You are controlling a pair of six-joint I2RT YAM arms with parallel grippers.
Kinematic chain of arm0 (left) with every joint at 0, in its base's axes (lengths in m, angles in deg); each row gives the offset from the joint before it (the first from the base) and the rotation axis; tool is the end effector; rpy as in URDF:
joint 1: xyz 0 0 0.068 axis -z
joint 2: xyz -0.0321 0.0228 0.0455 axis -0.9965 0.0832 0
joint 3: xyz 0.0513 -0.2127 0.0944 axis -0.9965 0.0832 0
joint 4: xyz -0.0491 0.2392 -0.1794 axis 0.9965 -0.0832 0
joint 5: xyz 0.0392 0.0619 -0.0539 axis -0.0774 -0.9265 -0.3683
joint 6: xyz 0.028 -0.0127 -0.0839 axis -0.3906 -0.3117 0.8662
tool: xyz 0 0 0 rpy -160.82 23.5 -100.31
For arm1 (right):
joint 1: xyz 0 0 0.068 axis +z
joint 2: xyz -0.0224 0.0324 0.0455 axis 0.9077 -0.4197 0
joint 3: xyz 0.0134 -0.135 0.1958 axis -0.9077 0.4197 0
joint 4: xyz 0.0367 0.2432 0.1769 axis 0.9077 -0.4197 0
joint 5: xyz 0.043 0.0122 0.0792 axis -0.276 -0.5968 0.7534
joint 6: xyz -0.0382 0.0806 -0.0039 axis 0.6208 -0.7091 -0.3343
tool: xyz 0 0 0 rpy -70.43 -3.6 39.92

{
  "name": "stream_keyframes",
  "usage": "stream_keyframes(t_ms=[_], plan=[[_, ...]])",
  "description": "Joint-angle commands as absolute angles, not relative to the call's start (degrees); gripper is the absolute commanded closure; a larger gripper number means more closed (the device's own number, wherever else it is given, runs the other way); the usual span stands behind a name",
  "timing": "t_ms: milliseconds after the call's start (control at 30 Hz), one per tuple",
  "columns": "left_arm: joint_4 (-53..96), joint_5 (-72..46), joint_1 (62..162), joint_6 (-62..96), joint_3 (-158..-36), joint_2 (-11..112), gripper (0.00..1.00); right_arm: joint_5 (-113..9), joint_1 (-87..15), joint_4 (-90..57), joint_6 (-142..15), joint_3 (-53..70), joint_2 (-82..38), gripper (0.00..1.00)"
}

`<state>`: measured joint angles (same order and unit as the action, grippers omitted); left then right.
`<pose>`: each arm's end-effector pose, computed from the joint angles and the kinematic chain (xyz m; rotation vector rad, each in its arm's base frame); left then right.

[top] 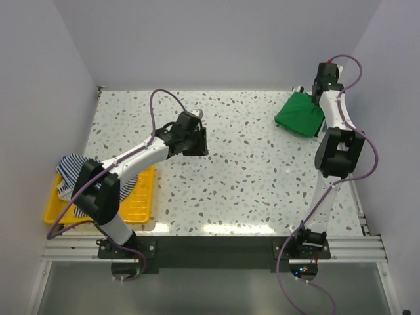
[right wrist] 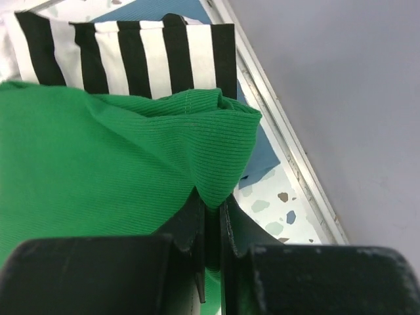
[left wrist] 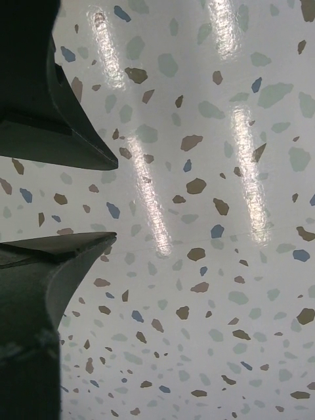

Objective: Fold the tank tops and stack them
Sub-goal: Neatly place the folded tank top to the corner

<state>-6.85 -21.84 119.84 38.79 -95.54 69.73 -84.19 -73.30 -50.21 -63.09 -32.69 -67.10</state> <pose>0.3507 -0.2412 0.1648 0.0235 2.5022 -0.5072 0.5455 -0.1115 0.2092 0.4992 2.2447 -0.5187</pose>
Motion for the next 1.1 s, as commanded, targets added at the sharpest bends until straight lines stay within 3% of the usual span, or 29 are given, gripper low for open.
stream_keyframes(t_ms=[0,100,133,200,267,467,867,1067], plan=[[-4.87,-19.99,119.50,37.97,-95.05,70.22,0.53,-86.25,-73.97,-49.58,-68.57,-32.82,-66.09,0.96],[-4.87,-19.90,119.50,37.97,-94.96,70.31,0.53,-85.28,-75.29,-50.37,-71.12,-32.03,-66.71,0.81],[-4.78,-19.90,119.50,37.97,-94.96,70.40,0.53,-85.11,-75.46,-50.46,-71.57,-31.76,-66.62,0.68],[-4.70,-19.72,119.50,37.97,-94.79,70.31,0.53,-84.93,-75.55,-50.73,-72.53,-31.76,-66.36,0.54],[-4.61,-19.64,119.50,38.06,-94.79,70.40,0.53,-85.45,-75.64,-52.30,-73.85,-32.37,-65.74,0.29],[-4.52,-19.72,119.50,38.14,-94.70,69.96,0.53,-85.99,-75.64,-53.98,-75.70,-31.24,-62.41,0.23],[-3.82,-19.72,119.50,39.11,-94.44,68.73,0.51,-74.05,-73.01,-45.56,-81.84,-10.34,-45.54,0.24],[-5.48,-26.65,118.98,43.67,-92.16,63.12,0.50,-76.84,-56.51,-41.33,-83.08,4.08,-35.70,0.23]])
